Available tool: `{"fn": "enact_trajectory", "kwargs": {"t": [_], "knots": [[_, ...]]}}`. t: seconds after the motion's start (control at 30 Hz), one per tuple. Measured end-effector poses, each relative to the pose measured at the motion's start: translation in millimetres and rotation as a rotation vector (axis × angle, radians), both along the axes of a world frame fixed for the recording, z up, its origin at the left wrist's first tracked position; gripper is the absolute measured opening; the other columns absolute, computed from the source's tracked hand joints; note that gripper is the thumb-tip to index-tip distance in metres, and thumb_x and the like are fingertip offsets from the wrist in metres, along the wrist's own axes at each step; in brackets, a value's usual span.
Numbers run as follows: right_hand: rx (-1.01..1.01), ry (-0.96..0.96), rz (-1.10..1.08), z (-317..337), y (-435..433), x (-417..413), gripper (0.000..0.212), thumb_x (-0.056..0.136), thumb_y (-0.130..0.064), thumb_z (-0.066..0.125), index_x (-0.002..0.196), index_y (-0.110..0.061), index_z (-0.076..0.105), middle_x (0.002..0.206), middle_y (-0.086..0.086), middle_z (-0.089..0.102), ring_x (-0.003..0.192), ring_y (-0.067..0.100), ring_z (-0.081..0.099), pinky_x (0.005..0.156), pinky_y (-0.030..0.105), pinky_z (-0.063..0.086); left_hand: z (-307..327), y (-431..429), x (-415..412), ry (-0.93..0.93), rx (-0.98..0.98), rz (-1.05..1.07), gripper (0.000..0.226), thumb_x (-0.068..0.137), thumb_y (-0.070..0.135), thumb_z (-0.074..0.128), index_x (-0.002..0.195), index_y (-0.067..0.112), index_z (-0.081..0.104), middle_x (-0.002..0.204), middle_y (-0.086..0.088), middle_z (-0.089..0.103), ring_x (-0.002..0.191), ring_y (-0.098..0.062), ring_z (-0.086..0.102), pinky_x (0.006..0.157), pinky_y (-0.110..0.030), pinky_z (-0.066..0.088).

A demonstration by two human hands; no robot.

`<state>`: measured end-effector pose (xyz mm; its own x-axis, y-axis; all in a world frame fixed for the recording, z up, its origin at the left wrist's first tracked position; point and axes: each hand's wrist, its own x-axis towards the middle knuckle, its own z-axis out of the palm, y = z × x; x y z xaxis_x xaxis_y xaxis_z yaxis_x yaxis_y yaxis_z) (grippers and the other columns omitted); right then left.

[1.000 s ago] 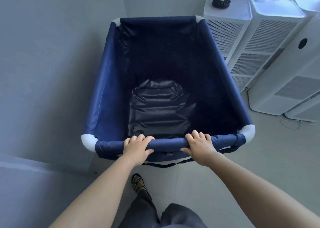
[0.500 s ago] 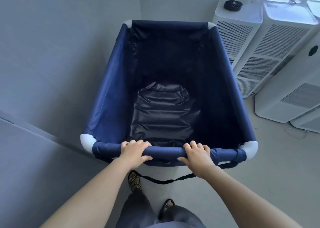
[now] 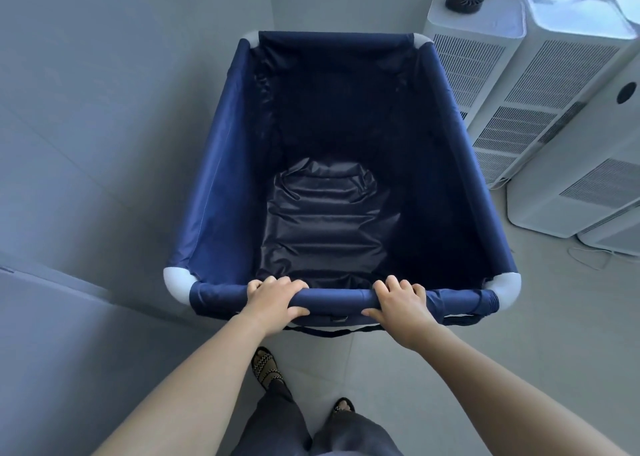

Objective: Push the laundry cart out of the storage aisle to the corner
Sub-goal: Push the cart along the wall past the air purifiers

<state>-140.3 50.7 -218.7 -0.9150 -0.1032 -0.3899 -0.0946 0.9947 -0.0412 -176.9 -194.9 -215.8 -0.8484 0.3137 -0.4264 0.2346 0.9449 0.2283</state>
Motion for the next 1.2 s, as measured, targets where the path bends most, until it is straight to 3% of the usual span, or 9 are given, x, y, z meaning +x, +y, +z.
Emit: {"fn": "enact_trajectory", "kwargs": {"t": [0.4,0.83,1.2], "knots": [[0.013,-0.028,-0.031,5,-21,-71,0.048,0.094,-0.056,0.034,0.126,-0.020,0.039,0.117,0.002,0.046,0.105,0.022,0.045,0.096,0.038,0.031,6,-18,-83,-0.059,0.018,-0.034,0.034,0.090,0.049,0.050,0.122,0.039,0.045,0.114,0.007,0.055,0.112,-0.017,0.044,0.099,-0.039,0.025],[-0.008,0.005,-0.112,0,-75,-144,0.050,0.093,-0.057,0.038,0.124,-0.019,0.041,0.116,0.003,0.048,0.106,0.024,0.046,0.097,0.040,0.030,5,-68,-172,-0.069,-0.009,-0.091,0.033,0.089,0.051,0.050,0.120,0.043,0.045,0.110,0.010,0.055,0.107,-0.017,0.045,0.092,-0.037,0.026],[-0.097,-0.002,-0.131,7,-51,-168,0.052,0.089,-0.062,0.041,0.121,-0.022,0.046,0.114,-0.001,0.053,0.106,0.021,0.051,0.095,0.035,0.033,3,-45,-193,0.089,-0.026,-0.269,0.040,0.091,0.042,0.052,0.126,0.024,0.043,0.126,0.006,0.046,0.115,-0.018,0.045,0.095,-0.036,0.037]]}}
